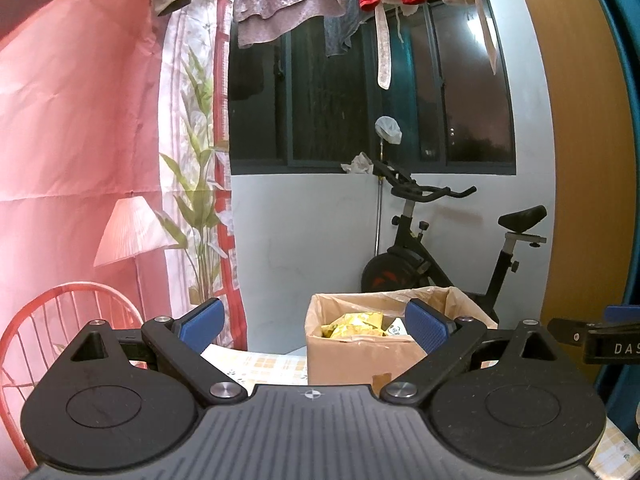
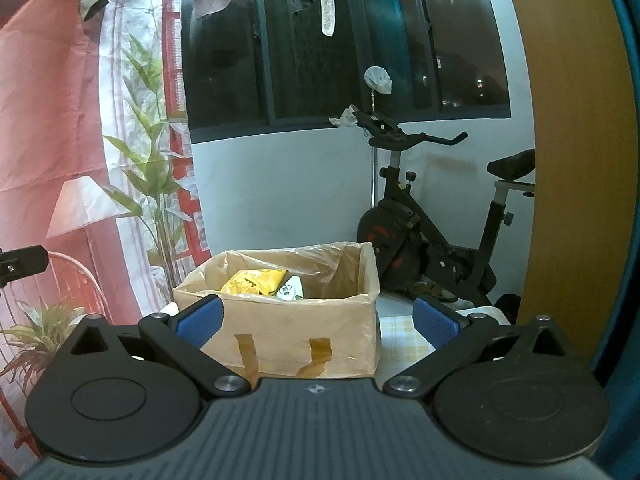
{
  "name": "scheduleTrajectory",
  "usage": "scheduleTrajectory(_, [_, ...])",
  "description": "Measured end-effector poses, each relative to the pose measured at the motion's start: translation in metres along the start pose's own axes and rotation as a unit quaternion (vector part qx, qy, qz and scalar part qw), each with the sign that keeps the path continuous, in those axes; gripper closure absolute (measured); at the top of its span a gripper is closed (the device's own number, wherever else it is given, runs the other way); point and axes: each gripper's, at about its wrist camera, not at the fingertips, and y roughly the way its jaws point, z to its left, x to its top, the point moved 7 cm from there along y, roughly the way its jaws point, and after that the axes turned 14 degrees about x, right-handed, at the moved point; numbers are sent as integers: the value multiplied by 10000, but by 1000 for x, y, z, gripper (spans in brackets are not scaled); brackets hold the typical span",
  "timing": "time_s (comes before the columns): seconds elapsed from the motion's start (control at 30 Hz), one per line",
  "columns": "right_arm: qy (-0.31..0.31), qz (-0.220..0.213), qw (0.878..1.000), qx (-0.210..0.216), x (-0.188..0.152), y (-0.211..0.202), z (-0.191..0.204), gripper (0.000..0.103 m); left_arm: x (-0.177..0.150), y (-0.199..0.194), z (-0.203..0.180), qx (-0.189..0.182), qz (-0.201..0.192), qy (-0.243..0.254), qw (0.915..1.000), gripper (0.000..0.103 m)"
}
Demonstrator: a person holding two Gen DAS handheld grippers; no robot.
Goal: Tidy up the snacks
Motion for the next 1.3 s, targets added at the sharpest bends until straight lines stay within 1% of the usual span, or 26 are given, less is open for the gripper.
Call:
scheduleTrajectory(0.67, [-3,-24,10000,33,-1,-3,2,0,-11,2,-1,-156,224,-133,9995,5])
scheduleTrajectory(1.3, [29,-31,9999,107,-2,-1,4,0,-14,3,1,-203,275,-173,9993,5])
